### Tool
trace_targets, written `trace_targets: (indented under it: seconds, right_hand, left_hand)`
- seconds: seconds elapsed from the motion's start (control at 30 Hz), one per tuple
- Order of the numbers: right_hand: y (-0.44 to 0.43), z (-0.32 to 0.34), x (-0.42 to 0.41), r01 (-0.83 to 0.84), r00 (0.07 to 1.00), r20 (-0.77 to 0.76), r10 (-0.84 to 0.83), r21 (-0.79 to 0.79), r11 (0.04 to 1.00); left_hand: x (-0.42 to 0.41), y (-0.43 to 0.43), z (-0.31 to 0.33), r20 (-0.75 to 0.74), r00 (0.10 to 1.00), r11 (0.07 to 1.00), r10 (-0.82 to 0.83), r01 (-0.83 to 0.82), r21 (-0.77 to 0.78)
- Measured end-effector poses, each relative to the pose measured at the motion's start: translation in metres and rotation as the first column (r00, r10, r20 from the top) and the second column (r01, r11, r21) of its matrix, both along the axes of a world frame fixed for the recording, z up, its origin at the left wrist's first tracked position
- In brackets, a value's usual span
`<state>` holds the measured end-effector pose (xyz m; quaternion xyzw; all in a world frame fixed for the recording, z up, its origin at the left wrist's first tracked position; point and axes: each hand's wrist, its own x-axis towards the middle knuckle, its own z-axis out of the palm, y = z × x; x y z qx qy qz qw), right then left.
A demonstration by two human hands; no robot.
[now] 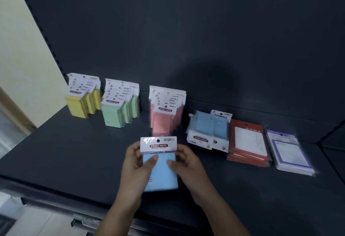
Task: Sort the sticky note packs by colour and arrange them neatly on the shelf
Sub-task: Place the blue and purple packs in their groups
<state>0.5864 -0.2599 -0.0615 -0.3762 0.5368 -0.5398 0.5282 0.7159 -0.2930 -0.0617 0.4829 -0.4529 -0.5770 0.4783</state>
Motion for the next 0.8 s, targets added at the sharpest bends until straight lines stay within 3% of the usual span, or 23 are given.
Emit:
trace_targets:
  seconds: [0.07, 0.2, 0.23, 0.3, 0.33, 0.4, 0.5, 0.57, 0.63, 0.7, 0.8]
  right_hand:
    - [-0.01, -0.007, 0.015, -0.003, 0.967, -0.254, 0.006, 0.012, 1.0]
    - [-0.027, -0.015, 0.04, 0.027, 0.768, -0.639, -0.035, -0.022, 0.999]
    - [-0.031, -0.016, 0.044, 0.033, 0.684, -0.728, -0.035, -0.017, 0.999]
    - [-0.037, -0.018, 0.048, 0.037, 0.532, -0.847, -0.004, 0.019, 0.999]
    - [-0.039, -0.018, 0.049, 0.04, 0.498, -0.867, 0.018, 0.044, 0.998]
    - [-0.039, -0.016, 0.048, 0.031, 0.494, -0.869, 0.038, 0.061, 0.998]
    - [-0.032, -0.008, 0.038, 0.045, 0.548, -0.831, -0.096, -0.085, 0.995]
    - [-0.026, 0.0, 0.021, 0.171, 0.548, -0.773, -0.32, -0.27, 0.947]
    - [-0.023, 0.009, -0.003, 0.345, 0.506, -0.686, -0.522, -0.394, 0.852]
    - [-0.022, 0.015, -0.029, 0.463, 0.486, -0.67, -0.561, -0.346, 0.816]
    - [-0.023, 0.015, -0.056, 0.482, 0.548, -0.728, -0.412, -0.128, 0.867]
  left_hand:
    - [0.016, -0.013, -0.007, 0.161, 0.987, 0.991, -0.02, 0.041, -0.127]
    - [0.039, -0.04, -0.021, 0.449, 0.893, 0.955, -0.031, 0.159, -0.25]
    - [0.042, -0.045, -0.025, 0.535, 0.845, 0.952, -0.016, 0.177, -0.25]
    - [0.043, -0.052, -0.03, 0.759, 0.651, 0.958, 0.032, 0.196, -0.208]
    - [0.043, -0.052, -0.031, 0.827, 0.559, 0.972, 0.054, 0.161, -0.172]
    - [0.039, -0.049, -0.026, 0.867, 0.488, 0.979, 0.097, 0.112, -0.173]
    - [0.022, -0.042, -0.016, 0.792, 0.577, 0.917, 0.201, 0.175, -0.36]
    - [0.0, -0.042, -0.008, 0.682, 0.721, 0.874, 0.127, 0.244, -0.42]
    - [-0.027, -0.039, 0.002, 0.625, 0.78, 0.843, 0.019, 0.324, -0.429]
    - [-0.053, -0.041, 0.007, 0.623, 0.782, 0.819, -0.007, 0.361, -0.445]
    - [-0.08, -0.051, 0.006, 0.59, 0.796, 0.876, -0.135, 0.374, -0.304]
